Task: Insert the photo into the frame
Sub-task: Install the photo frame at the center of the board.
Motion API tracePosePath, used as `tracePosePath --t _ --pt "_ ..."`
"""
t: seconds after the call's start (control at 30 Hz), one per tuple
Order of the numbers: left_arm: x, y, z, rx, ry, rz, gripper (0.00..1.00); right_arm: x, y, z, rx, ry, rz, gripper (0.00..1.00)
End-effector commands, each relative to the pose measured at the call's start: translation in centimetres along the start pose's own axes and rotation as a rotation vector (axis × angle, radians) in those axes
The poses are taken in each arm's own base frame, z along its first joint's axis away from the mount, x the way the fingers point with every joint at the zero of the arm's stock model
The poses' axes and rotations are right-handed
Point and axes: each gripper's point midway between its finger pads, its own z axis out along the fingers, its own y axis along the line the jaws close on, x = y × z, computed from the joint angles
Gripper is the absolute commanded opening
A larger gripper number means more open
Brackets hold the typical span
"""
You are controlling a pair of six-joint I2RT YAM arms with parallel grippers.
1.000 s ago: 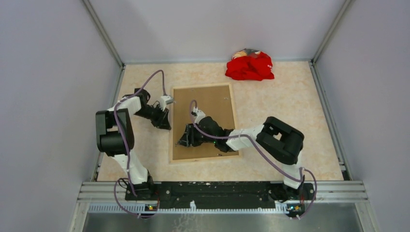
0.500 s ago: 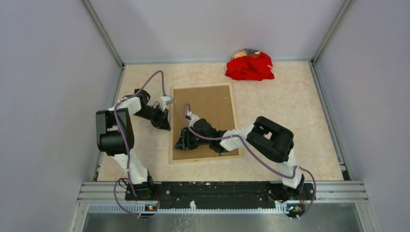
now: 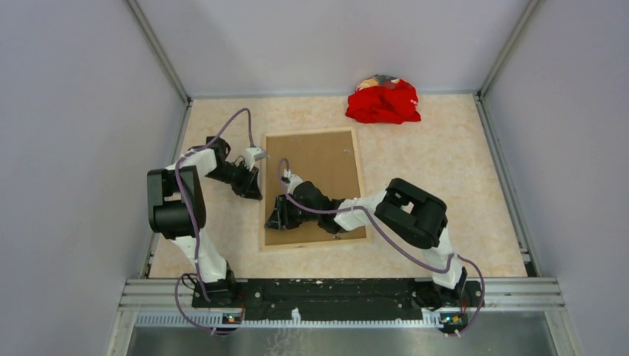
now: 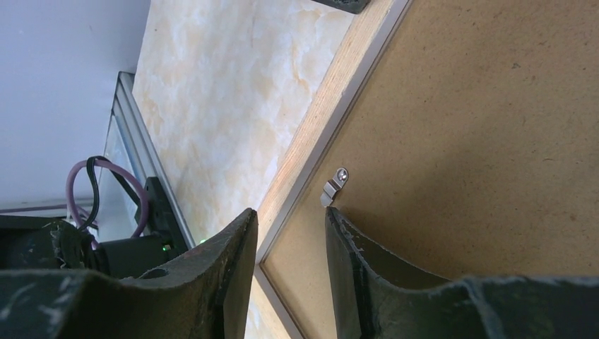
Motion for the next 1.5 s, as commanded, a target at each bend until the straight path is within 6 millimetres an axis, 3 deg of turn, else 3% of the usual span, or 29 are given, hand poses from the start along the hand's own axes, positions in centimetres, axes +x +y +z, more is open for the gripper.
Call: tracePosePath --t 0.0,0.8,1.03,1.1,1.27,1.47 --pt "-0.3 0.2 0.1 -0.005 -0.021 0.031 0.23 0.1 0.8 0.8 -0.017 0.001 -0.006 0.4" --pt "-0.3 0.1 -0.1 -0.01 -0.016 0.051 0.23 -0.8 0.6 2.2 -0.016 -0.011 -0.01 0.34" --pt "-0.4 0.1 -0.3 -0.016 -0.016 0.057 0.22 -2.6 5.5 -0.5 -0.157 -0.016 -0.067 0.34" --pt "-0.5 0.1 -0.4 -0.019 -0.018 0.061 0.22 -2.5 5.8 -1.4 -0.168 -0.012 -0.064 0.34" --pt "-0.5 0.1 -0.4 -0.018 -0.018 0.06 0.22 -1.6 4.0 -2.4 -0.128 -0.01 -0.042 0.34" --pt "-0.5 0.2 -0.4 -0.02 -0.017 0.057 0.22 -1.3 1.3 -1.5 -0.075 -0.015 -0.014 0.34"
